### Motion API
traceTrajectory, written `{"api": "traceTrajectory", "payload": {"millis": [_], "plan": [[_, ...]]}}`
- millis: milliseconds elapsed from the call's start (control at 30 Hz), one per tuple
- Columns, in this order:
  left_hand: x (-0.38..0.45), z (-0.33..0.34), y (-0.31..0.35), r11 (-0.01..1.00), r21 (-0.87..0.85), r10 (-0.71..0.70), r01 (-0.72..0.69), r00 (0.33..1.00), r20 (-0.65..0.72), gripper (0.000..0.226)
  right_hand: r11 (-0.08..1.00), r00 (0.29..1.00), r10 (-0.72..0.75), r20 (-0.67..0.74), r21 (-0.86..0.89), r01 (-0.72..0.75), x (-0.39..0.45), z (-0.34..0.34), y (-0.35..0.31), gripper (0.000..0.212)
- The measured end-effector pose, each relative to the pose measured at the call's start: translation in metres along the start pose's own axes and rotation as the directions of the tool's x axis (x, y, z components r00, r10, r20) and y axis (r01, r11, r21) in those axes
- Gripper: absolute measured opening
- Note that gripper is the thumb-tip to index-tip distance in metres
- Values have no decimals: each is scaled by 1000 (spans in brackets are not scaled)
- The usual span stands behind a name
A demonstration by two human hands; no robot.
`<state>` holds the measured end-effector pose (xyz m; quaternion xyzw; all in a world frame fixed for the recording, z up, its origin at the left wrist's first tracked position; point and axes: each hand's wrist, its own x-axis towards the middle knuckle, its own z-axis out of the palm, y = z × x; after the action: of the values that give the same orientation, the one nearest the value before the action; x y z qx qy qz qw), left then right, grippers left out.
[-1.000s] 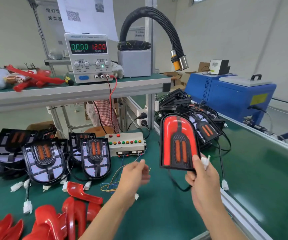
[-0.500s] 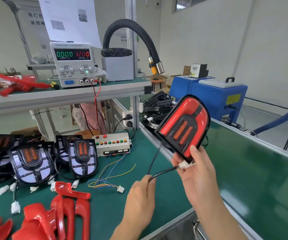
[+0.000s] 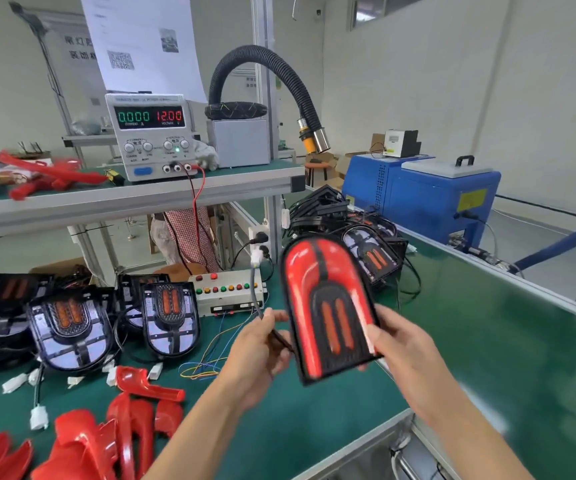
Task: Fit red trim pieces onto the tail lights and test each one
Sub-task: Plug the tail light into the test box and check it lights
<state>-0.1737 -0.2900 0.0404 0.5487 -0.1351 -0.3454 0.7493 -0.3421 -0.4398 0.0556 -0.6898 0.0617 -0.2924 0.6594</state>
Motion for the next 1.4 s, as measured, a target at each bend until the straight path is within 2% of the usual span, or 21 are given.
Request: {"api": "traceTrajectory", "payload": {"millis": [133,233,267,300,367,433,467,567,700,800,867,933,967,1000,1033,1100,1200,1300,1400], "plan": [[-1,-9,12,981,126,-164,150,980,109,18,991,979,61,196,-125,-37,-15,-2,4,36],[-7,-14,23,931,294,-271,216,949,163,30,967,963,113,246,-249,-50,-19,-13,-2,37],[-10,-15,26,915,343,-291,213,936,197,27,957,956,128,262,-285,-50,-20,-19,-7,39],[-11,-15,31,906,374,-309,199,914,263,17,948,949,142,282,-316,-48,-21,-24,-12,43],[-8,-18,38,881,465,-297,88,868,398,27,930,925,172,338,-365,-39,-22,-33,-22,52],[-6,-11,45,791,608,-251,-72,867,430,15,912,897,219,384,-408,-47,-22,-38,-27,63],[-5,-3,47,753,650,-295,-107,828,478,14,900,886,242,395,-434,-52,-22,-40,-28,67],[1,23,51,666,735,-485,-125,676,554,34,871,871,262,415,-490,-29,-21,-42,-31,72],[8,36,56,641,754,-543,-146,608,579,47,882,882,299,365,-458,-109,-24,-45,-29,69],[10,50,59,609,774,-530,-175,636,560,48,925,867,310,391,-336,-179,-27,-49,-25,66],[12,60,60,626,763,-529,-161,631,567,53,953,872,283,399,-219,-209,-35,-55,-22,56],[16,69,59,723,691,-559,-5,585,588,53,972,927,230,295,-120,-203,-46,-62,-18,48],[16,75,58,769,632,-549,97,607,575,54,978,958,206,202,-73,-195,-51,-67,-15,48],[19,82,57,809,565,-515,160,656,552,55,981,977,195,90,-23,-194,-57,-72,-10,49],[23,90,54,844,516,-446,147,726,523,56,980,980,196,-26,43,-195,-62,-78,-5,49],[31,103,47,876,482,-275,21,842,464,61,965,948,218,-230,199,-173,-68,-90,2,41],[41,114,23,807,576,-118,-130,920,373,63,918,836,301,-458,378,-123,-70,-113,11,29],[45,118,-18,881,474,-148,-19,938,313,48,861,651,424,-630,503,-74,-71,-132,24,21],[36,132,-57,930,367,-140,16,939,313,43,843,511,470,-720,538,-19,-73,-145,36,13]]}}
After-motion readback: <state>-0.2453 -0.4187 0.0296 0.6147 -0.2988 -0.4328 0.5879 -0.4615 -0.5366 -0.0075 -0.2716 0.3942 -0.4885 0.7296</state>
